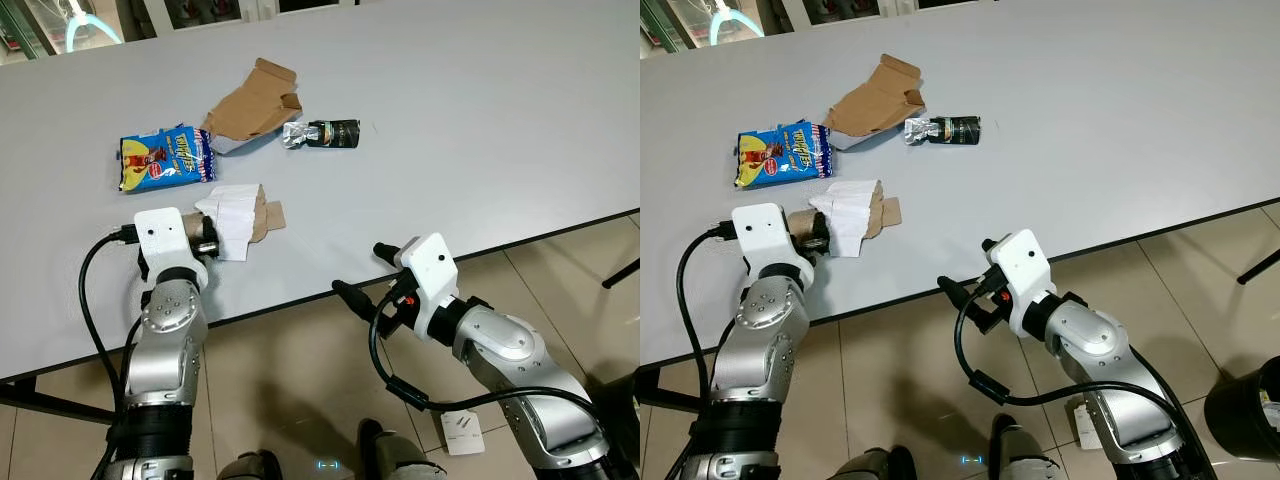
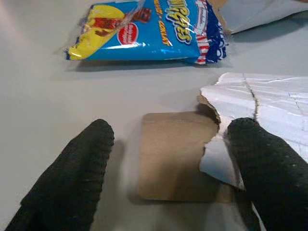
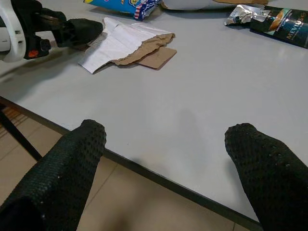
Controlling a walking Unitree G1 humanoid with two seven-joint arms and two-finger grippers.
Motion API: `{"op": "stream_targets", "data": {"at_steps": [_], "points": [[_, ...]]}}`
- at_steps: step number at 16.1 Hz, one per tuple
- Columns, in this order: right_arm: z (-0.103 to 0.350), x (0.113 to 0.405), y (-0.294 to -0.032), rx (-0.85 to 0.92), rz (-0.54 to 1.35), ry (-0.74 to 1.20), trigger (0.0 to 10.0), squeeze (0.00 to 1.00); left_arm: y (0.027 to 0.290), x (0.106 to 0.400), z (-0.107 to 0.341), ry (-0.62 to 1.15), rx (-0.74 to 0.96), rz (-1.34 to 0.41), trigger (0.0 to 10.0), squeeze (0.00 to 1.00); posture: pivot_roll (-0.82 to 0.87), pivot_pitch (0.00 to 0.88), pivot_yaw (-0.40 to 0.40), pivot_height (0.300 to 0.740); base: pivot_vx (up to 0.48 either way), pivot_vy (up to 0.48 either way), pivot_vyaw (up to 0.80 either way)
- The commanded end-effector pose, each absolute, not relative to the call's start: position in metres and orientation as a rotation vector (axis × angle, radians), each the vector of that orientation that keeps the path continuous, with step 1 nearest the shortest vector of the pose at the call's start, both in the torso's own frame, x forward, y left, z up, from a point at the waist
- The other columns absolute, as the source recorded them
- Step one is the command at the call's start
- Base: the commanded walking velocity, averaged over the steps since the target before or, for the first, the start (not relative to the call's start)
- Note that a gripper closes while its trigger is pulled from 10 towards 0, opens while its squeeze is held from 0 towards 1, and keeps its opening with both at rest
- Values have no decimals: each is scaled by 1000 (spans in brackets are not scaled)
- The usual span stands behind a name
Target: Picking trash to rubbish bin
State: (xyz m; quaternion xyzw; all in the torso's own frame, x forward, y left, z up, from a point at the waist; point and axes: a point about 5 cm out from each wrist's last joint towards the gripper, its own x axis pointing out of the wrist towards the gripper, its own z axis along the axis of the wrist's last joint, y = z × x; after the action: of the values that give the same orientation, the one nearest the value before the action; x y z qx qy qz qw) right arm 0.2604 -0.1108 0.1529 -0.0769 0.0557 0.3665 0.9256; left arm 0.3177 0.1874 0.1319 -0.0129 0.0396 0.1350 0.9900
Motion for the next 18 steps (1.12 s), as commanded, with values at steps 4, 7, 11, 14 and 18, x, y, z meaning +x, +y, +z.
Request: {"op": "stream_targets", "data": {"at_steps": [4,7,11,14,18], "points": [[156,258,-111,-174,756,100,10000,0,183,321,123,107,-32,235,10000,1000,-224,194,55,740,0,0,0],[156,257,-112,-175,754,102,10000,0,184,324,118,129,-39,236,10000,1000,-229,196,54,740,0,0,0],[155,257,-112,-175,755,103,10000,0,183,326,105,186,-30,206,10000,0,-229,196,54,740,0,0,0],[156,257,-112,-175,756,102,10000,0,179,324,90,222,-78,160,1451,0,-229,196,54,740,0,0,0],[156,256,-112,-176,756,103,10000,0,175,319,75,263,-161,128,0,0,-236,203,53,740,0,0,0]]}}
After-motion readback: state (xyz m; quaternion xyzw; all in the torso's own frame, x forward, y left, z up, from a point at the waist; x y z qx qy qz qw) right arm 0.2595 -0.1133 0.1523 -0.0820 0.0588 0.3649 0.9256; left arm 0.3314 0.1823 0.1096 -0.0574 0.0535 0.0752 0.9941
